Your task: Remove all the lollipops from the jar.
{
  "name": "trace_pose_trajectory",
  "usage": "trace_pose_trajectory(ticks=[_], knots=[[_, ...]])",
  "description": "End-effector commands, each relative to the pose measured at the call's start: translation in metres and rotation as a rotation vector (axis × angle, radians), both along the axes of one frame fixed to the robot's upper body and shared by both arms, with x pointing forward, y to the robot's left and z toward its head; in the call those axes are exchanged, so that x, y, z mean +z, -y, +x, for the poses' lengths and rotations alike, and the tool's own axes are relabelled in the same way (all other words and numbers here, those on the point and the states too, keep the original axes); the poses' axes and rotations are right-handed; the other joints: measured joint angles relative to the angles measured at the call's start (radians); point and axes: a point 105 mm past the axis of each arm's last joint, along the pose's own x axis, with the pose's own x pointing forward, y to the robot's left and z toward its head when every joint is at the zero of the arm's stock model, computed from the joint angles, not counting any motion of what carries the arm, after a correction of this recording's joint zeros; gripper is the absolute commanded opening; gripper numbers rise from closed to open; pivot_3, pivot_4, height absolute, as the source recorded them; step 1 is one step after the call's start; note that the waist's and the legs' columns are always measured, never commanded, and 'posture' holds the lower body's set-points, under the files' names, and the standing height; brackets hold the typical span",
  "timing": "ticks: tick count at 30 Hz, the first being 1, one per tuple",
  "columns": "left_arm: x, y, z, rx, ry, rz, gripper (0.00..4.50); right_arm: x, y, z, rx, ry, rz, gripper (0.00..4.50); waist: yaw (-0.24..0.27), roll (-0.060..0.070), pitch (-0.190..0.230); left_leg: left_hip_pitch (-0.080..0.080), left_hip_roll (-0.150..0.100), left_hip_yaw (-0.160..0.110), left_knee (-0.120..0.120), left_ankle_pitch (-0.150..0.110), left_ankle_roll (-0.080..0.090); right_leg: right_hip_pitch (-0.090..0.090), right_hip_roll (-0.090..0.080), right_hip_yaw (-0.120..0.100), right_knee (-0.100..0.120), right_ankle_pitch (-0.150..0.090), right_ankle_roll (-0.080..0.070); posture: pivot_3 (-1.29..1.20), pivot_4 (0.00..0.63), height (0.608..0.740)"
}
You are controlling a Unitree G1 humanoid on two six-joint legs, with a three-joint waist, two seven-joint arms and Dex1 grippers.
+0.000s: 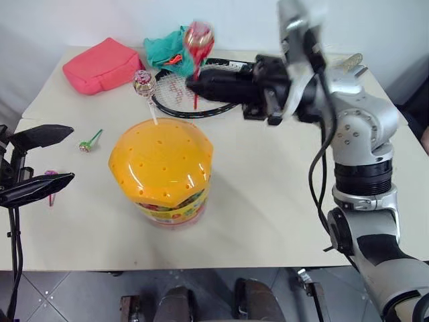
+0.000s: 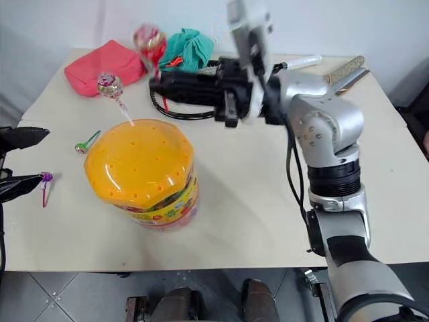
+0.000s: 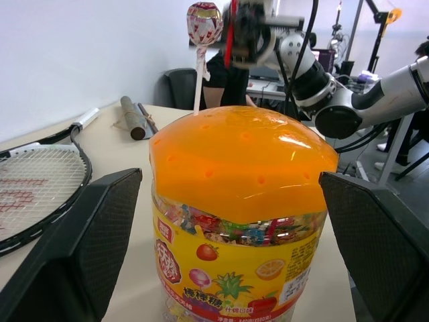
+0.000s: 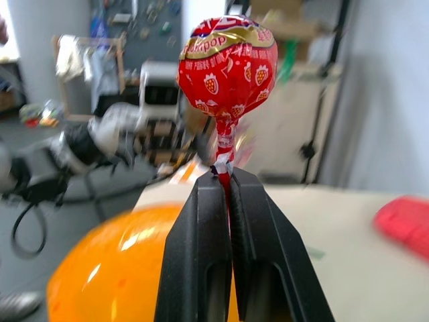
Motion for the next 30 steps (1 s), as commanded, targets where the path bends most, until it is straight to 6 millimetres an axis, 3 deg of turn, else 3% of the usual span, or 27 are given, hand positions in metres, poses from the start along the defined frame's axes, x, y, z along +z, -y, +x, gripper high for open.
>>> trace_pose_trajectory(ticks=[1, 3, 6, 10, 13, 16, 20, 24, 25, 30], knots=[[0.008, 0.001, -0.002, -0.030, 0.042, 0.004, 4.50, 0.031, 0.033, 0.003, -0.159, 0.073, 0.068, 0.02, 0.001, 0.000, 0.000, 0.000, 0.000, 0.000, 0.000, 0.000, 0.000, 0.000, 0.000, 0.000, 0.000, 0.000, 0.000, 0.00, 0.150, 0.740], [0.010, 0.001, -0.001, -0.037, 0.045, 0.000, 4.50, 0.034, 0.058, 0.018, -0.334, 0.053, 0.057, 0.02, 0.004, 0.000, 0.000, 0.000, 0.000, 0.000, -0.001, 0.000, 0.000, 0.000, 0.000, 0.000, 0.000, 0.000, 0.000, 0.00, 0.150, 0.740], [0.011, -0.002, -0.004, -0.047, 0.039, -0.003, 4.50, 0.012, 0.092, 0.037, -0.554, -0.030, -0.095, 0.02, 0.005, 0.000, 0.000, 0.000, -0.001, -0.001, -0.001, 0.000, 0.000, 0.000, -0.001, 0.000, 0.000, 0.000, 0.000, 0.00, 0.150, 0.740], [0.012, -0.007, -0.009, -0.053, 0.026, 0.005, 4.50, -0.054, 0.158, 0.056, -0.890, -0.253, -0.402, 0.02, 0.004, 0.000, 0.000, 0.000, 0.000, 0.001, -0.003, 0.000, 0.000, -0.001, -0.001, -0.001, -0.001, 0.000, 0.000, 0.00, 0.150, 0.740], [0.013, -0.008, -0.010, -0.059, 0.025, 0.004, 4.50, -0.097, 0.197, 0.063, -1.062, -0.385, -0.500, 0.02, 0.002, 0.000, 0.000, 0.000, 0.000, 0.005, -0.003, 0.000, 0.000, -0.004, -0.001, 0.001, -0.002, 0.000, 0.000, 0.00, 0.150, 0.740], [0.012, -0.008, -0.010, -0.069, 0.022, 0.001, 4.50, -0.129, 0.223, 0.065, -1.180, -0.466, -0.571, 0.02, 0.002, 0.000, 0.000, 0.000, 0.001, 0.010, -0.003, 0.000, 0.000, -0.006, -0.001, 0.002, -0.001, -0.001, -0.001, 0.00, 0.150, 0.740], [0.009, -0.009, -0.010, -0.072, 0.013, -0.005, 4.50, -0.164, 0.246, 0.068, -1.313, -0.571, -0.618, 0.02, 0.002, 0.000, 0.000, -0.001, 0.001, 0.014, -0.003, 0.000, 0.000, -0.010, -0.001, 0.007, 0.000, -0.001, -0.001, 0.00, 0.150, 0.740], [0.007, -0.009, -0.008, -0.060, 0.006, -0.016, 4.50, -0.187, 0.253, 0.068, -1.367, -0.643, -0.612, 0.02, 0.003, 0.000, 0.000, -0.001, 0.001, 0.014, -0.003, 0.000, 0.000, -0.010, -0.001, 0.007, 0.000, -0.001, -0.001, 0.00, 0.150, 0.740], [0.006, -0.009, -0.007, -0.060, 0.004, -0.017, 4.50, -0.189, 0.254, 0.068, -1.375, -0.649, -0.601, 0.48, 0.003, 0.000, 0.000, -0.001, 0.001, 0.014, -0.003, 0.000, 0.000, -0.010, -0.001, 0.007, 0.000, -0.001, -0.001, 0.00, 0.150, 0.740], [0.006, -0.007, -0.005, -0.062, 0.008, -0.022, 4.50, -0.186, 0.249, 0.063, -1.359, -0.615, -0.561, 1.98, 0.006, 0.001, 0.001, -0.002, 0.001, 0.014, -0.003, 0.000, 0.000, -0.011, -0.001, 0.007, 0.000, 0.000, -0.001, 0.00, 0.150, 0.740]])
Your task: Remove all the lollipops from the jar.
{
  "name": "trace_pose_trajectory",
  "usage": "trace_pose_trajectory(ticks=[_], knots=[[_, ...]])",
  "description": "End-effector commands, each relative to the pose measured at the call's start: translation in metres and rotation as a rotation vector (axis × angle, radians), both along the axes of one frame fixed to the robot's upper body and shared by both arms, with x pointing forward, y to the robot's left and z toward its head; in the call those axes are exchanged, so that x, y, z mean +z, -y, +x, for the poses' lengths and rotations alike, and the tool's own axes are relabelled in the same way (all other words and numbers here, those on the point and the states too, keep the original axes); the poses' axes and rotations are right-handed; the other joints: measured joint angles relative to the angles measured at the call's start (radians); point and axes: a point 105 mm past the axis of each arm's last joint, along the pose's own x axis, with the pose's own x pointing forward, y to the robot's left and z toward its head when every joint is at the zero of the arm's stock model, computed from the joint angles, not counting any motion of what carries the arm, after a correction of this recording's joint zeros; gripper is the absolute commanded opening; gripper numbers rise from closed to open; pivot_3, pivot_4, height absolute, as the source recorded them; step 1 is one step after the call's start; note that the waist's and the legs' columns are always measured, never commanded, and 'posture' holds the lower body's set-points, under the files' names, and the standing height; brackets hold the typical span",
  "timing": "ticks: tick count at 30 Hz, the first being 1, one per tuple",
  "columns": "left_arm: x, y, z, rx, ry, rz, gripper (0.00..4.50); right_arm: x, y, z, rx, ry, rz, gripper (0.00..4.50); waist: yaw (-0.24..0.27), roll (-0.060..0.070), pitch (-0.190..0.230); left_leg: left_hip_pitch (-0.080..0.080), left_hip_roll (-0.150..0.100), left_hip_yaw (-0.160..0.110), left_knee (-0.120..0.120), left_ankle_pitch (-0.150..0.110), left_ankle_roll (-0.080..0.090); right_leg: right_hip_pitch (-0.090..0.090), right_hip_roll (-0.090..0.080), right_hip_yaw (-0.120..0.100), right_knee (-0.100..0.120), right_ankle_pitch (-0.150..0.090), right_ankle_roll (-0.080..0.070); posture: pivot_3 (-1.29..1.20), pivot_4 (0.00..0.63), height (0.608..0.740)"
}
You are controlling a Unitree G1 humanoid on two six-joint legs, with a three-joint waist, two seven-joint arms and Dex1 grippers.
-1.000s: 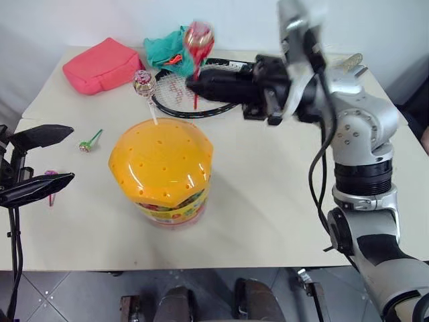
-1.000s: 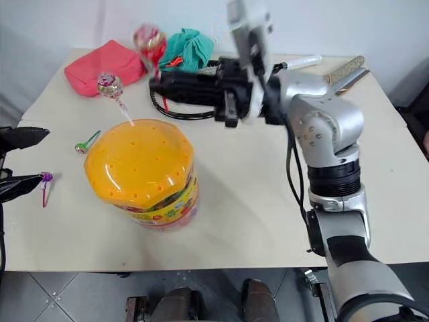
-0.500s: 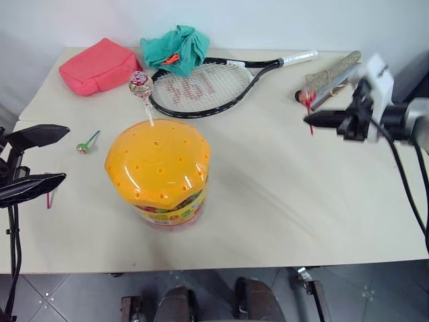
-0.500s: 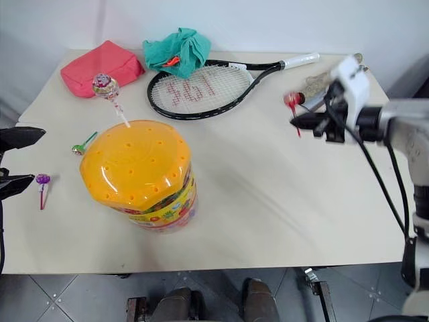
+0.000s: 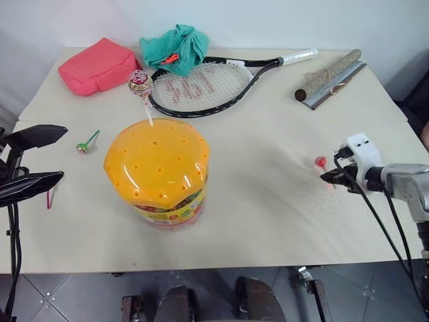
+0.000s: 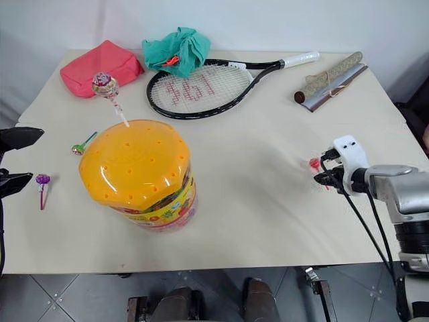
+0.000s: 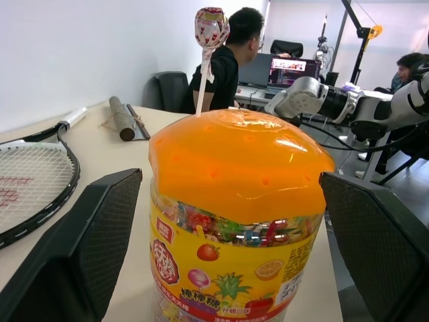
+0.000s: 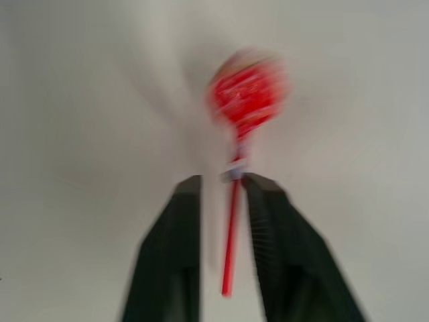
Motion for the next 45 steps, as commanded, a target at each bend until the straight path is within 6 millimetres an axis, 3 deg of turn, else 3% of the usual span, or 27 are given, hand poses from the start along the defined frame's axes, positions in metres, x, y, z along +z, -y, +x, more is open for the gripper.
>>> trace_pose_trajectory(ticks=[1, 5, 7, 12, 17, 26, 33, 39, 44, 45], knots=[[0.006, 0.003, -0.005, -0.037, 0.042, 0.007, 4.50, 0.031, -0.003, -0.007, 0.041, 0.120, 0.005, 2.39, 0.002, 0.000, 0.000, 0.000, 0.000, 0.000, 0.000, 0.000, 0.000, 0.000, 0.000, 0.000, 0.000, 0.000, 0.000, 0.00, 0.150, 0.740], [0.006, 0.003, -0.004, -0.039, 0.042, 0.007, 4.50, 0.068, -0.028, -0.026, 0.214, 0.251, 0.071, 3.77, 0.002, 0.000, 0.000, 0.000, 0.000, 0.000, 0.000, 0.000, 0.000, 0.000, 0.000, 0.000, 0.000, 0.000, 0.000, 0.00, 0.150, 0.740], [0.007, 0.004, -0.002, -0.043, 0.044, 0.007, 4.50, 0.097, -0.050, -0.039, 0.342, 0.336, 0.139, 4.48, 0.002, 0.000, 0.000, 0.000, 0.000, 0.000, 0.000, 0.000, 0.000, 0.000, 0.000, 0.000, 0.000, 0.000, 0.000, 0.00, 0.150, 0.740], [0.007, 0.009, 0.006, -0.064, 0.049, 0.002, 4.50, 0.154, -0.101, -0.052, 0.615, 0.551, 0.207, 4.48, -0.001, 0.000, 0.000, 0.001, 0.000, -0.001, 0.001, 0.000, 0.000, 0.000, 0.001, 0.000, 0.000, 0.000, 0.000, 0.00, 0.150, 0.740], [0.009, 0.013, 0.013, -0.080, 0.066, -0.002, 4.50, 0.180, -0.161, -0.060, 0.923, 0.586, 0.287, 4.48, -0.004, 0.000, 0.000, 0.001, 0.000, 0.000, 0.001, 0.000, 0.000, 0.000, 0.001, 0.000, 0.001, 0.000, 0.000, 0.00, 0.150, 0.740], [0.009, 0.017, 0.009, -0.071, 0.090, -0.008, 4.50, 0.187, -0.227, -0.064, 1.284, 0.541, 0.440, 4.48, -0.008, 0.000, 0.000, 0.000, 0.000, -0.001, 0.001, 0.000, 0.000, 0.000, 0.001, -0.001, 0.002, 0.000, 0.000, 0.00, 0.150, 0.740], [0.007, 0.015, -0.005, -0.015, 0.102, -0.012, 4.50, 0.187, -0.271, -0.061, 1.449, 0.521, 0.527, 4.48, -0.031, 0.000, 0.000, 0.000, 0.000, -0.002, 0.001, 0.000, 0.000, 0.000, 0.001, -0.003, 0.003, 0.000, 0.000, 0.00, 0.150, 0.740], [0.005, 0.017, -0.015, 0.023, 0.104, -0.021, 4.50, 0.187, -0.313, -0.052, 1.503, 0.516, 0.569, 4.48, -0.051, 0.000, 0.000, 0.001, 0.000, -0.009, 0.001, 0.000, 0.000, -0.001, 0.001, -0.004, 0.010, 0.000, 0.000, 0.00, 0.150, 0.740], [0.004, 0.017, -0.021, 0.047, 0.105, -0.023, 4.50, 0.186, -0.333, -0.053, 1.534, 0.510, 0.587, 4.48, -0.058, -0.001, 0.000, 0.001, 0.000, -0.017, 0.001, 0.000, -0.001, -0.001, 0.000, -0.004, 0.015, 0.000, 0.000, 0.00, 0.150, 0.740], [0.004, 0.017, -0.022, 0.050, 0.105, -0.023, 4.50, 0.187, -0.337, -0.054, 1.541, 0.507, 0.588, 4.30, -0.058, -0.001, 0.000, 0.001, 0.000, -0.017, 0.001, 0.000, -0.001, -0.001, 0.000, -0.004, 0.014, 0.000, 0.000, 0.00, 0.150, 0.740]])
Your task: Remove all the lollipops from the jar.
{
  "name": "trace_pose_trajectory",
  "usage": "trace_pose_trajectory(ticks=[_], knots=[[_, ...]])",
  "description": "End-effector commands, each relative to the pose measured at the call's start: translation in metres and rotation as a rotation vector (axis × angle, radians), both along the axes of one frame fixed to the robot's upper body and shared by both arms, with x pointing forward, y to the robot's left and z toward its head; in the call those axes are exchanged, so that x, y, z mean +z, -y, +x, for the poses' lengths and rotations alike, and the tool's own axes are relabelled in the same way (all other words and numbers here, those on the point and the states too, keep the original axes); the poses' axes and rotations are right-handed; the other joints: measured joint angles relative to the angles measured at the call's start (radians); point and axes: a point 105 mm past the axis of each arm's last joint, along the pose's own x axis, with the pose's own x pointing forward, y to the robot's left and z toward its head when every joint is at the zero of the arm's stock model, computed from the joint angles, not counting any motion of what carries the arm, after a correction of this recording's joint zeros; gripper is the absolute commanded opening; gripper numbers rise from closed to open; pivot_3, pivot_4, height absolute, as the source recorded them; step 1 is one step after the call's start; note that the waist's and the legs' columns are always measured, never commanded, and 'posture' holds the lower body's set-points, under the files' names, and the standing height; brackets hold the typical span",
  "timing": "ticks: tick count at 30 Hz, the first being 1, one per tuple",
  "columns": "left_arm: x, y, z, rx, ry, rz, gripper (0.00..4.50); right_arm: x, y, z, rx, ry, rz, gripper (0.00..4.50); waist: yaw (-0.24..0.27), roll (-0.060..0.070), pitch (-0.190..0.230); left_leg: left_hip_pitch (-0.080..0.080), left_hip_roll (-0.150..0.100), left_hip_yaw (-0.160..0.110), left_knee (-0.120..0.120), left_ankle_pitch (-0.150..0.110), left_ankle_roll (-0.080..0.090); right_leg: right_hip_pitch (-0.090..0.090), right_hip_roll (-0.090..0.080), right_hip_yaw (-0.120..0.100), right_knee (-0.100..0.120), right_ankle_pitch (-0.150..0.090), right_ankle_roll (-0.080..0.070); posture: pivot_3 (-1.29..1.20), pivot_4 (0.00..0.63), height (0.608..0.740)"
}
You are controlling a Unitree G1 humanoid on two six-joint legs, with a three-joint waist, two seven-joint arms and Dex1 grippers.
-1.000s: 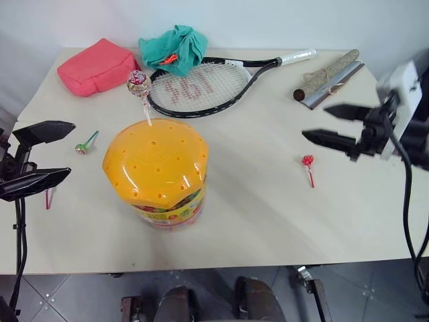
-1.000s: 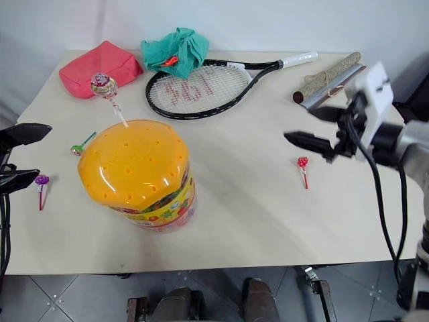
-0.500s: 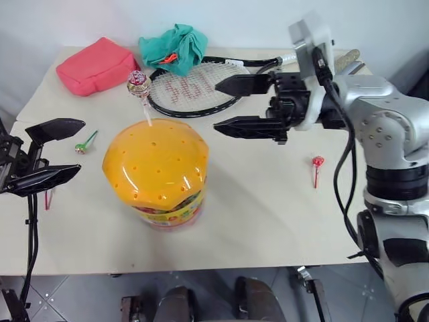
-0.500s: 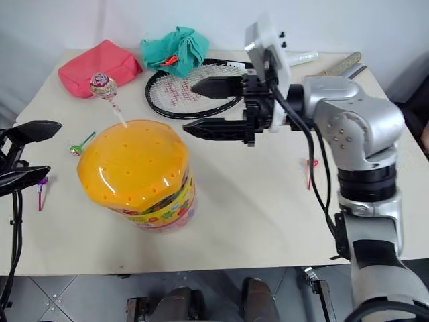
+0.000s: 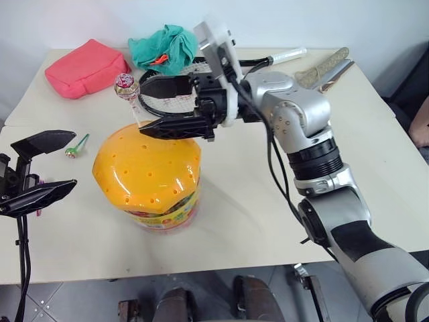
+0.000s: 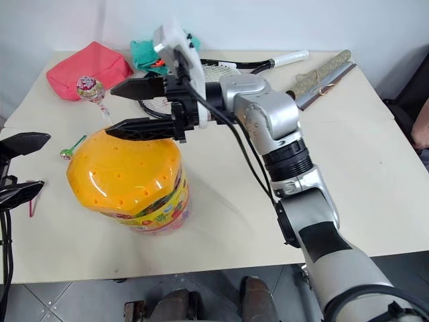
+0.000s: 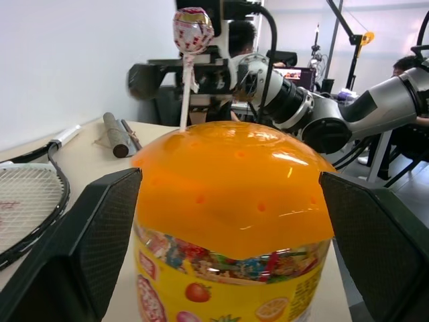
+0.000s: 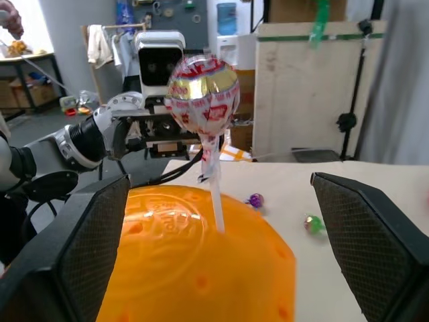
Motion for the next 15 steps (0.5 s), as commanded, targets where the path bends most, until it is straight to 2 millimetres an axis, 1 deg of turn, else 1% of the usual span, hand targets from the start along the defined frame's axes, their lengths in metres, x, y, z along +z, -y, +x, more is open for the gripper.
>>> trace_pose_trajectory(ticks=[1, 2, 6, 11, 13, 15], knots=[[0.009, 0.001, -0.009, 0.006, 0.051, 0.003, 4.50, 0.016, -0.009, -0.010, 0.044, 0.061, 0.032, 4.09, 0.000, 0.000, 0.000, 0.000, 0.000, 0.000, 0.000, 0.000, 0.000, 0.000, 0.000, 0.000, 0.000, 0.000, 0.000, 0.00, 0.150, 0.740], [0.009, 0.001, -0.010, 0.008, 0.050, 0.003, 4.50, 0.017, -0.010, -0.011, 0.052, 0.062, 0.032, 3.86, -0.001, 0.000, 0.000, 0.000, 0.000, -0.001, 0.000, 0.000, 0.000, 0.000, 0.000, 0.000, 0.000, 0.000, 0.000, 0.00, 0.150, 0.740], [0.009, 0.002, -0.010, 0.013, 0.049, 0.000, 4.50, 0.022, -0.013, -0.017, 0.078, 0.075, 0.049, 2.55, -0.001, 0.000, 0.000, 0.000, 0.000, -0.002, 0.000, 0.000, 0.000, 0.000, 0.000, 0.000, 0.000, 0.000, 0.000, 0.00, 0.150, 0.740], [0.010, 0.002, -0.005, 0.009, 0.049, -0.001, 4.50, 0.033, -0.012, -0.019, 0.073, 0.112, 0.076, 0.74, 0.000, 0.000, 0.000, 0.000, 0.000, -0.002, 0.000, 0.000, 0.000, 0.000, 0.000, 0.000, 0.000, 0.000, 0.000, 0.00, 0.150, 0.740], [0.011, 0.003, -0.003, 0.002, 0.049, -0.002, 4.50, 0.040, -0.011, -0.020, 0.065, 0.128, 0.098, 0.03, 0.000, 0.000, 0.000, 0.000, 0.000, -0.001, 0.000, 0.000, -0.001, 0.000, 0.000, 0.000, 0.000, 0.000, 0.000, 0.00, 0.150, 0.740], [0.011, 0.003, -0.002, -0.004, 0.049, -0.002, 4.50, 0.046, -0.010, -0.020, 0.058, 0.137, 0.117, 0.01, -0.001, 0.000, 0.000, 0.000, 0.000, -0.001, 0.000, 0.000, -0.001, 0.000, 0.000, 0.000, 0.000, 0.000, 0.000, 0.00, 0.150, 0.740]])
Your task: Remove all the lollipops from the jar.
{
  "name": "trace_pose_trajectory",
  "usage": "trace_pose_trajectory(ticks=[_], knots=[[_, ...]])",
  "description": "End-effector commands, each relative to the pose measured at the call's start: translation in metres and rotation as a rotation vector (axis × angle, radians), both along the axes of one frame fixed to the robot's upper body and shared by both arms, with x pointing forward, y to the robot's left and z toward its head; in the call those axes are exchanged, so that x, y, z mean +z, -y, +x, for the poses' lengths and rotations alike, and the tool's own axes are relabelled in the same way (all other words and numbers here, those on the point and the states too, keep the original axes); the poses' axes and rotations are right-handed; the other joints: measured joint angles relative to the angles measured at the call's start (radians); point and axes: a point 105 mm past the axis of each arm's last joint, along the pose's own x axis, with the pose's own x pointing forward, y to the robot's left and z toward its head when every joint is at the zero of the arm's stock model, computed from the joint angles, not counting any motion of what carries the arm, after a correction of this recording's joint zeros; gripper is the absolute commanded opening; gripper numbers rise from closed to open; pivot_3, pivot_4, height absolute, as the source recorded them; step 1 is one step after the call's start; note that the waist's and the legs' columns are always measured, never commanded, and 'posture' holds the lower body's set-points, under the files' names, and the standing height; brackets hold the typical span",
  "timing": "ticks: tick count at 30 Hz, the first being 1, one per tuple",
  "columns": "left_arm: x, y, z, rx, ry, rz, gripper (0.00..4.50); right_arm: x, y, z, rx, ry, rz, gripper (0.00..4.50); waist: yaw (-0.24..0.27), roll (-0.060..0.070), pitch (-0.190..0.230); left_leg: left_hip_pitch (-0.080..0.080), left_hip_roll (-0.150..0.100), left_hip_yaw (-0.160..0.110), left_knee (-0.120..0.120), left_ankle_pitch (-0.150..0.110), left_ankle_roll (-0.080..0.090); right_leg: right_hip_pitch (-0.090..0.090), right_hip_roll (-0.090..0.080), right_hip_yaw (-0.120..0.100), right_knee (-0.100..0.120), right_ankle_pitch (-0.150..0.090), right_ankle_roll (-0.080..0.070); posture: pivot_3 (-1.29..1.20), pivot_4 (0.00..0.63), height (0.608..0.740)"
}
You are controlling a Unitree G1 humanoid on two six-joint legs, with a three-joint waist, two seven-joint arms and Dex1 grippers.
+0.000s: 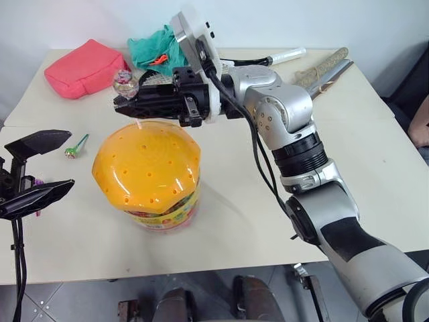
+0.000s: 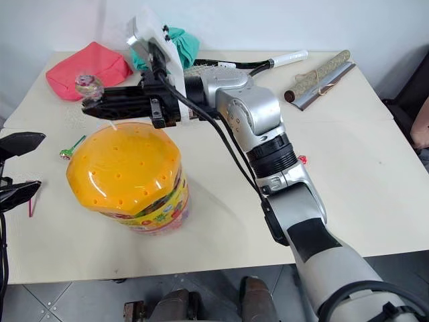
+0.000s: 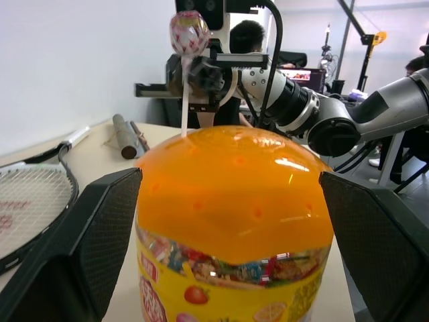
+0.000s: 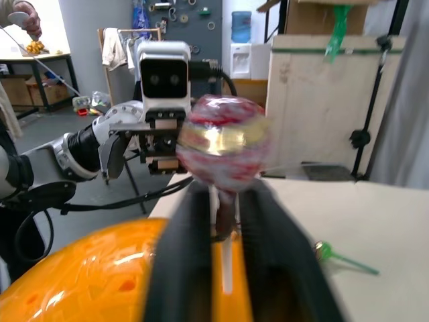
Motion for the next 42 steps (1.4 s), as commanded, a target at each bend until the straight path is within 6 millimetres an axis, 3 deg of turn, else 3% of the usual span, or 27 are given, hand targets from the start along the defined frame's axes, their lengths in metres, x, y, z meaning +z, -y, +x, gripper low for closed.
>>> trace_pose_trajectory(ticks=[1, 6, 9, 13, 18, 21, 24, 26, 28, 32, 38, 42], knots=[[0.006, -0.001, 0.000, -0.006, 0.028, 0.006, 4.50, 0.029, 0.003, -0.009, 0.006, 0.072, 0.085, 0.01, -0.001, 0.000, 0.000, 0.000, 0.000, 0.000, 0.000, 0.000, 0.000, 0.000, 0.000, 0.000, 0.000, 0.000, 0.000, 0.00, 0.150, 0.740], [0.008, 0.000, 0.007, -0.030, 0.031, 0.003, 4.50, 0.062, 0.012, -0.001, -0.076, 0.113, 0.193, 0.01, 0.000, 0.000, 0.000, 0.000, 0.000, 0.000, 0.000, 0.000, 0.000, 0.000, 0.000, 0.000, 0.000, 0.000, 0.000, 0.00, 0.150, 0.740], [0.010, 0.002, 0.014, -0.053, 0.037, -0.001, 4.50, 0.094, 0.029, 0.023, -0.267, 0.143, 0.300, 0.01, 0.000, 0.000, 0.000, 0.000, 0.000, 0.001, 0.000, 0.000, 0.000, 0.000, 0.000, 0.000, 0.001, 0.000, 0.000, 0.00, 0.150, 0.740], [0.010, 0.002, 0.016, -0.062, 0.039, -0.002, 4.50, 0.103, 0.059, 0.057, -0.482, 0.155, 0.288, 0.01, -0.001, -0.001, -0.001, 0.000, 0.000, 0.002, -0.001, 0.000, 0.000, 0.000, 0.000, 0.000, 0.001, 0.000, 0.000, 0.00, 0.150, 0.740], [0.010, -0.005, 0.015, -0.055, 0.021, 0.011, 4.50, 0.053, 0.142, 0.104, -0.876, 0.013, -0.003, 0.01, 0.006, -0.001, -0.001, 0.000, 0.000, 0.001, -0.001, 0.000, 0.000, 0.001, 0.000, 0.000, 0.002, 0.000, 0.000, 0.00, 0.150, 0.740], [0.010, -0.012, 0.013, -0.031, 0.001, 0.029, 4.50, 0.008, 0.219, 0.123, -1.205, -0.043, -0.183, 0.01, 0.007, -0.001, -0.001, -0.001, -0.001, 0.002, -0.002, 0.000, 0.000, 0.000, -0.001, 0.000, 0.001, 0.000, 0.000, 0.00, 0.150, 0.740], [0.007, -0.019, 0.010, -0.002, -0.024, 0.048, 4.50, -0.030, 0.280, 0.117, -1.423, -0.130, -0.341, 0.01, 0.010, 0.002, 0.001, -0.002, -0.001, 0.003, -0.003, 0.000, 0.000, -0.001, -0.001, -0.001, 0.000, 0.000, 0.000, 0.00, 0.150, 0.740], [0.004, -0.025, 0.010, 0.025, -0.050, 0.072, 4.50, -0.061, 0.321, 0.102, -1.555, -0.203, -0.471, 0.01, 0.014, 0.004, 0.002, -0.002, -0.001, 0.004, -0.004, 0.000, 0.000, -0.002, -0.002, -0.002, -0.002, 0.000, 0.000, 0.00, 0.150, 0.740], [0.002, -0.028, 0.011, 0.042, -0.066, 0.084, 4.50, -0.085, 0.349, 0.087, -1.636, -0.267, -0.562, 0.01, 0.020, 0.004, 0.003, -0.002, 0.000, 0.005, -0.004, 0.000, 0.000, -0.002, -0.002, -0.002, -0.005, 0.000, 0.000, 0.00, 0.150, 0.740], [-0.002, -0.035, 0.014, 0.069, -0.091, 0.100, 4.50, -0.130, 0.387, 0.064, -1.754, -0.426, -0.641, 0.01, 0.026, 0.004, 0.003, -0.001, 0.000, 0.012, -0.004, 0.000, 0.000, -0.002, -0.002, -0.001, -0.014, -0.001, -0.002, 0.00, 0.150, 0.740], [-0.011, -0.047, 0.026, 0.182, -0.162, 0.082, 4.50, -0.175, 0.409, 0.053, -1.838, -0.551, -0.590, 0.01, 0.033, 0.005, 0.003, -0.001, 0.001, 0.021, -0.001, 0.000, 0.000, -0.001, -0.002, 0.000, -0.012, -0.001, -0.002, 0.00, 0.150, 0.740], [-0.017, -0.052, 0.032, 0.242, -0.192, 0.073, 4.50, -0.190, 0.417, 0.049, -1.883, -0.604, -0.517, 1.19, 0.034, 0.005, 0.003, -0.001, 0.001, 0.021, -0.001, 0.000, 0.000, -0.002, -0.002, 0.000, -0.012, -0.001, -0.002, 0.00, 0.150, 0.740]])
